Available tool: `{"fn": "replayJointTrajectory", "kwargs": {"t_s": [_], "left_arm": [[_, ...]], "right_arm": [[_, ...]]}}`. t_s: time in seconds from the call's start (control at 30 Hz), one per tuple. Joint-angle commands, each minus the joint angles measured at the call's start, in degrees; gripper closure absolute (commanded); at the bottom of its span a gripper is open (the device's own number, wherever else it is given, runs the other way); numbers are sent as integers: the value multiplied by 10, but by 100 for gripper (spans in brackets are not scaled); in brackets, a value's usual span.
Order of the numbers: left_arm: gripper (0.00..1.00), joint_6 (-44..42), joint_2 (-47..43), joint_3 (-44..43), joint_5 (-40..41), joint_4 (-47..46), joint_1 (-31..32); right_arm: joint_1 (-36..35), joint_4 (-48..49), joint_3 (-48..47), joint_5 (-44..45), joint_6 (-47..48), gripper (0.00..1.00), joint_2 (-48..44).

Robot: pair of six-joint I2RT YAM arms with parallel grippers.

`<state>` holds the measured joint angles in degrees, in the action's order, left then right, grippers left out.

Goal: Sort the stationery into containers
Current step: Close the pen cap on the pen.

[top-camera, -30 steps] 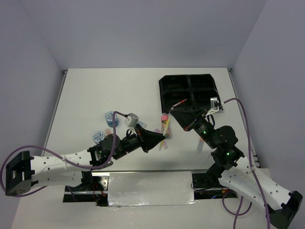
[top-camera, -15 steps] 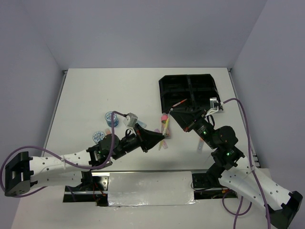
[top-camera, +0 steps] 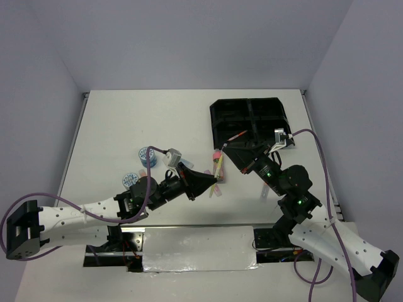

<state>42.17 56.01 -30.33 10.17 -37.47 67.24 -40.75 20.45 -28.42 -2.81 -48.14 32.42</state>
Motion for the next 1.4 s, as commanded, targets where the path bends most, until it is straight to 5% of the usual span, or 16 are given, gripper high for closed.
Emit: {"fn": "replayJointTrajectory", "kwargs": {"t_s": [0.0,1.37], "left_arm": [[100,-9,-10,-18,-7,-28,-3],[100,-62,-54,-22,50,-1,-8]], "right_arm": [[-5,27,2,-7,3,100,6],[-5,-17,4,-76,20,100,30]]}}
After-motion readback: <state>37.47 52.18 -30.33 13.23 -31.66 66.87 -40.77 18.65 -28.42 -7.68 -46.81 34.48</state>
